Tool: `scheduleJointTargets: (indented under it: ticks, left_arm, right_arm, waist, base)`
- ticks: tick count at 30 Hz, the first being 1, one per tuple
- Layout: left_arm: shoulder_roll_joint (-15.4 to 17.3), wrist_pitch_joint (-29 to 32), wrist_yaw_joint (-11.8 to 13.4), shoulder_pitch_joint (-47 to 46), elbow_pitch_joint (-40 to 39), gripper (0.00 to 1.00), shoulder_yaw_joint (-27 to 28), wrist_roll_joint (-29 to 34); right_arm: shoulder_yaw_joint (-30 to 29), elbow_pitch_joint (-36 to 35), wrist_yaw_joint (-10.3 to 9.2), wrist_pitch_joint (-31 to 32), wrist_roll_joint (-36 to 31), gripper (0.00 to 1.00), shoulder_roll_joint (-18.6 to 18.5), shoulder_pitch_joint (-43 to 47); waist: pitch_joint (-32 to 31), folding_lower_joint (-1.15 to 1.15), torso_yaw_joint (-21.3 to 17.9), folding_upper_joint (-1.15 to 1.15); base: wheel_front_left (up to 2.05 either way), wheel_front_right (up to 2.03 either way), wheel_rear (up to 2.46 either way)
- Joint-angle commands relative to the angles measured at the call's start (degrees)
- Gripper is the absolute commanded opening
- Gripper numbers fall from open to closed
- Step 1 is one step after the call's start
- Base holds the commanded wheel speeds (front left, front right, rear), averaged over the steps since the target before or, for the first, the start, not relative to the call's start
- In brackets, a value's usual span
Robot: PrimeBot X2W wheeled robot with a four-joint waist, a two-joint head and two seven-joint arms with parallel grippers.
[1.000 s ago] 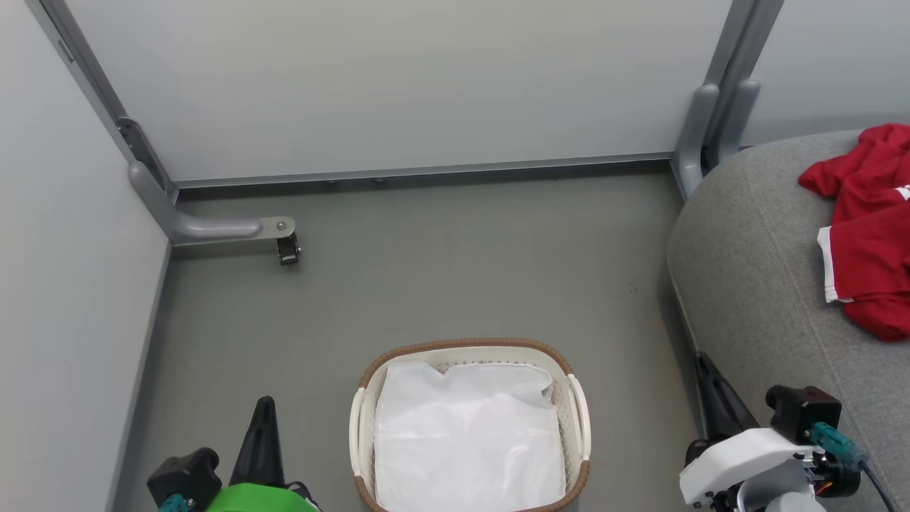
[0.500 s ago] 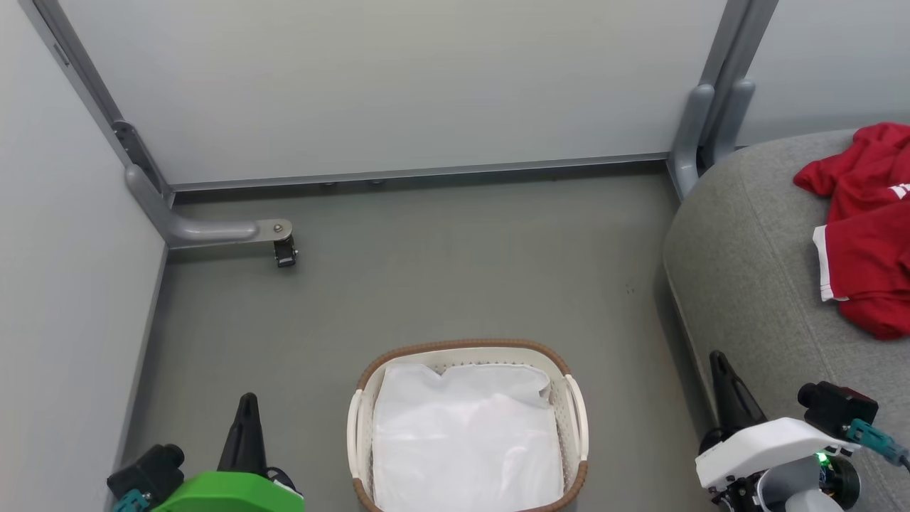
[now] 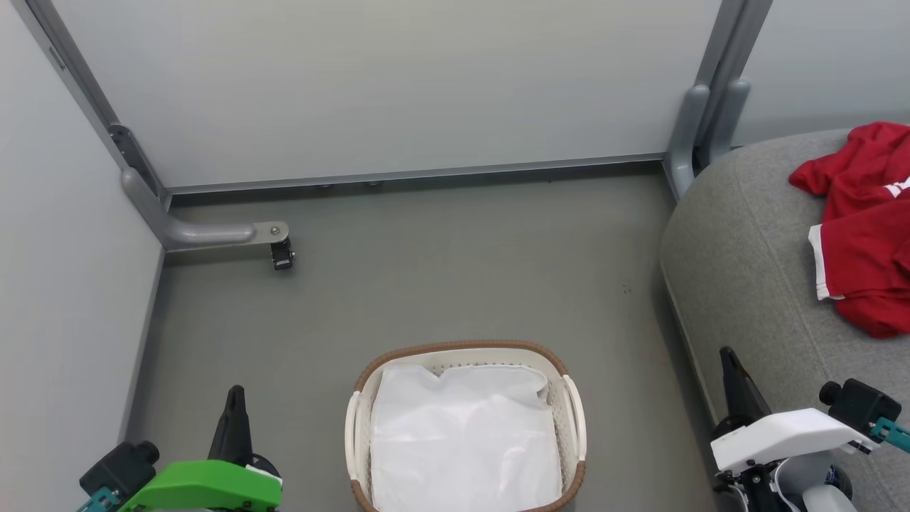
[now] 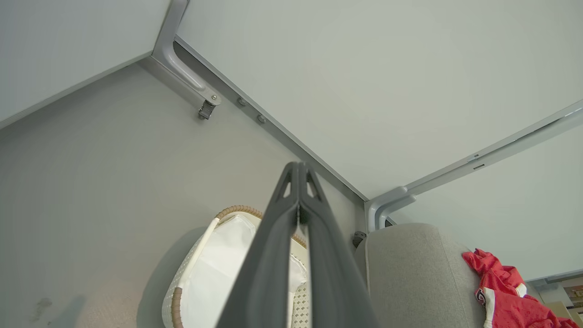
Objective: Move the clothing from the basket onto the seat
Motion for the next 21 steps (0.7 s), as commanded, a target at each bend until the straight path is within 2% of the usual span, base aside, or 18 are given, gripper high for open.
scheduleJointTargets:
  ticks: [1, 21]
  left_arm:
    - [0.59, 0.33, -0.40, -1.87, -0.88, 0.00, 0.42, -2.02]
    - [0.72, 3.74, -1.72, -3.42, -0.99, 0.00, 3.01, -14.42]
  right_arm:
    - [-0.36, -1.00, -0.02, 0.44, 2.05, 0.00, -0.29, -1.38]
    - [-1.92, -1.53, -0.03, 4.05, 15.87, 0.00, -0.39, -1.92]
  waist:
    - [-0.01, 0.00, -0.04, 0.00]
    - [-0.19, 0.00, -0.59, 0.00]
  base:
    - [0.00, 0.00, 0.00]
    - [0.00, 0.00, 0.00]
